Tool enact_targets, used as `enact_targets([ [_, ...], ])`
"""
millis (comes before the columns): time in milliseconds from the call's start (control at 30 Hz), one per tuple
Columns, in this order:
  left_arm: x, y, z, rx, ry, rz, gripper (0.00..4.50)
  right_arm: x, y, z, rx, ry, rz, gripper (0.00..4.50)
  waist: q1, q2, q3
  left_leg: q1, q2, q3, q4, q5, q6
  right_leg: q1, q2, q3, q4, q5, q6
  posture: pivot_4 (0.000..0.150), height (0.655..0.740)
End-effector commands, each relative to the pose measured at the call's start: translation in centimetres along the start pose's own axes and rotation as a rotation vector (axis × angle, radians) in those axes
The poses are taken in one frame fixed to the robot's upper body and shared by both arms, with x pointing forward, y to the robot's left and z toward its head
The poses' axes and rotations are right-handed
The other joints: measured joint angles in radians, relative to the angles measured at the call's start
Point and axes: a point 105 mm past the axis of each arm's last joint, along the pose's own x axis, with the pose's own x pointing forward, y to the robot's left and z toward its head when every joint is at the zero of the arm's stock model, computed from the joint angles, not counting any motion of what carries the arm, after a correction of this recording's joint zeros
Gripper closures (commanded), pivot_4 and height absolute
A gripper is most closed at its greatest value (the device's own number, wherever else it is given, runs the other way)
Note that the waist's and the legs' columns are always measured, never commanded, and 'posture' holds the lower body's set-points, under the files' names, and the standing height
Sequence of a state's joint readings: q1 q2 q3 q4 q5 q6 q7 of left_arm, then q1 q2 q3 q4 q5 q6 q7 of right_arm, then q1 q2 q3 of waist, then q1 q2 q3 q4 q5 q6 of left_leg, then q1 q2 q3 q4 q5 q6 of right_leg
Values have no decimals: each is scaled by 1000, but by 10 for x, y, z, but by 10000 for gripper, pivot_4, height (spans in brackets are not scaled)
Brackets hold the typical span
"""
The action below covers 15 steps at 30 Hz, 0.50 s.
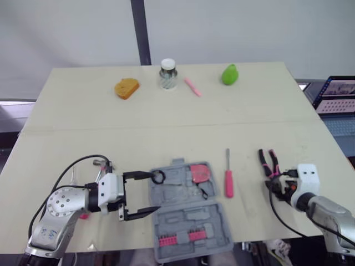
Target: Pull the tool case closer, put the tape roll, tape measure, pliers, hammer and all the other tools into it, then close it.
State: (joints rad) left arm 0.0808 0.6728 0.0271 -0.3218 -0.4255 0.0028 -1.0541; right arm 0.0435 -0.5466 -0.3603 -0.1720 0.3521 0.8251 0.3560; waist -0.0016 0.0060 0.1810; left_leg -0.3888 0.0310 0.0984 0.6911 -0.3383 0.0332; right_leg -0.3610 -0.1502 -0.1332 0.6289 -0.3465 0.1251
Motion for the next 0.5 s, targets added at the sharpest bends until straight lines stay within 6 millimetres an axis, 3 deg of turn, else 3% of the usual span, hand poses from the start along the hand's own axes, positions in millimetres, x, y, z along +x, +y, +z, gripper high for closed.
enact_targets([
  [33, 3, -3, 7, 35, -11, -8, 0, 0, -2, -2, 3, 5, -8, 22083, 0, 0, 0, 0, 0, 0, 0, 0, 0, 0, 0, 0, 0, 0, 0, 1500, 6950],
  [133, 4, -3, 8, 34, -12, -8, 0, 1, -1, 0, 2, 3, -5, 35390, 1, 0, 0, 0, 0, 0, 0, 0, 0, 0, 0, 0, 0, 0, 0, 1500, 6950],
  [500, 7, -1, 12, 25, -26, -2, 0, -1, -2, 9, 5, -23, -4, 35175, 0, 0, 0, 0, 0, 0, 0, 0, 0, 0, 0, 0, 0, 0, 0, 1500, 6950],
])
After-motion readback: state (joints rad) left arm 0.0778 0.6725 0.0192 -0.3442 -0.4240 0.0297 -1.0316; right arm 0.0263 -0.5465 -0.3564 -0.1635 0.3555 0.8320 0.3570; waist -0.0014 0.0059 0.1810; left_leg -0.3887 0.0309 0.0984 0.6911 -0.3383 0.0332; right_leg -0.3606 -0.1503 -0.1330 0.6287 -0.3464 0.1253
